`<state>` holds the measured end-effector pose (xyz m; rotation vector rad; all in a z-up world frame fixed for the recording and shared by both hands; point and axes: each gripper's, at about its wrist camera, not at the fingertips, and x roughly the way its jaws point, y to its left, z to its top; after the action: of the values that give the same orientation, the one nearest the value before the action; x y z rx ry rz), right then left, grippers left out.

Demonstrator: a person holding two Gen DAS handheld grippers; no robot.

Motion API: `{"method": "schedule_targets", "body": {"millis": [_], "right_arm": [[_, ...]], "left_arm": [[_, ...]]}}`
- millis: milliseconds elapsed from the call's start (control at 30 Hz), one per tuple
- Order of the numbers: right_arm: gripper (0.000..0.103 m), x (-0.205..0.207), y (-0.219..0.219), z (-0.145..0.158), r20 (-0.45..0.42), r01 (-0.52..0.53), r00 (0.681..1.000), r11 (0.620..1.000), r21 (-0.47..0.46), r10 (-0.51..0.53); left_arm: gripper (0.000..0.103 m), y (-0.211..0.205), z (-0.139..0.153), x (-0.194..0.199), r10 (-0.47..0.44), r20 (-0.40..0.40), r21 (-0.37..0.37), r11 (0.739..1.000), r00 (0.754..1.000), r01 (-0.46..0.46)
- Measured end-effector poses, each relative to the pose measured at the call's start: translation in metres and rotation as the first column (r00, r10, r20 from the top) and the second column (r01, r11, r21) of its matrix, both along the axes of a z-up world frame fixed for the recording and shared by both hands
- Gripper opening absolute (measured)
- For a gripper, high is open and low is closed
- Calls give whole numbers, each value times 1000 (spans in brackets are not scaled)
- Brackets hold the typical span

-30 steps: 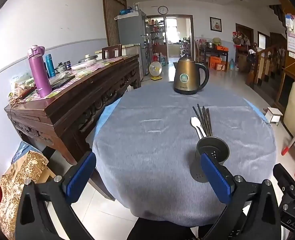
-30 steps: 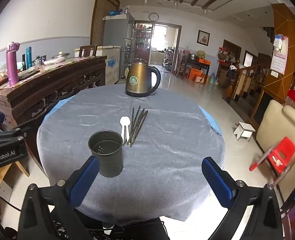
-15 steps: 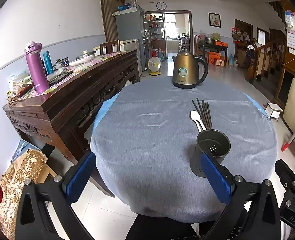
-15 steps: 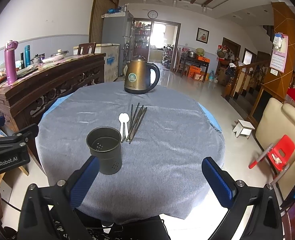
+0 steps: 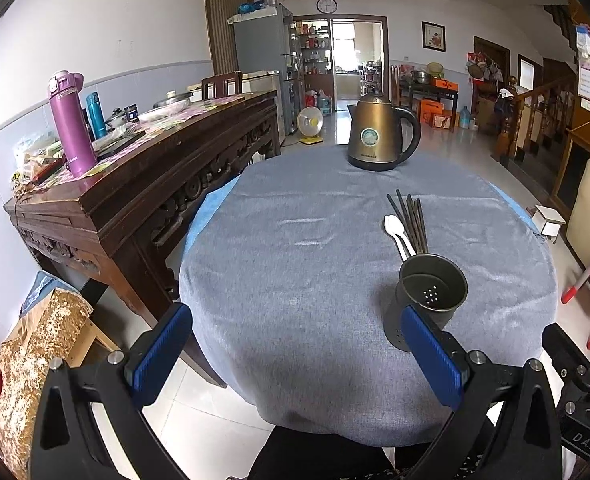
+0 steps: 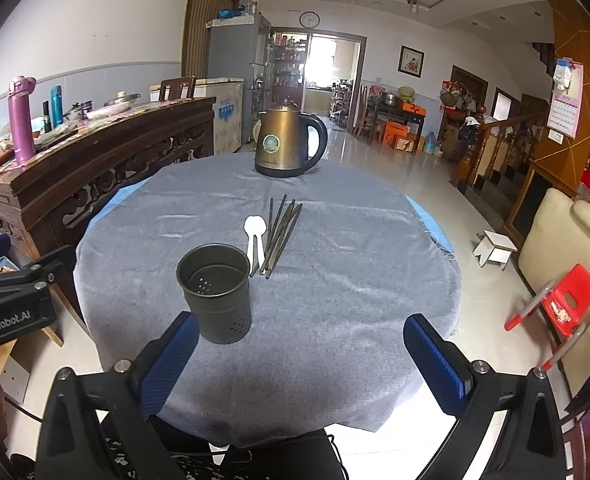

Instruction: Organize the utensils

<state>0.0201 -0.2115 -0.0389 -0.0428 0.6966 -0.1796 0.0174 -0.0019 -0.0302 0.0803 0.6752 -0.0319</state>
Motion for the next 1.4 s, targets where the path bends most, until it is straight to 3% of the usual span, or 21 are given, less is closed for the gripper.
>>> {"method": "schedule_targets", "body": {"millis": [1100,1267,1400], "right_arm": [[103,12,-5,-9,-24,-7,1000,1000,27,8],[103,24,-23,-9,-22,-14,1000,995,100,16],[103,45,-55,-12,-22,-1,1000,982,190,5]], "left_arm": [[103,-12,-5,8,-17,-25,46,999,1000,18],[103,-9,2,37,-32,-43,24,999,999,33],[103,-10,0,82,-41,-110,-10,999,993,40]]}}
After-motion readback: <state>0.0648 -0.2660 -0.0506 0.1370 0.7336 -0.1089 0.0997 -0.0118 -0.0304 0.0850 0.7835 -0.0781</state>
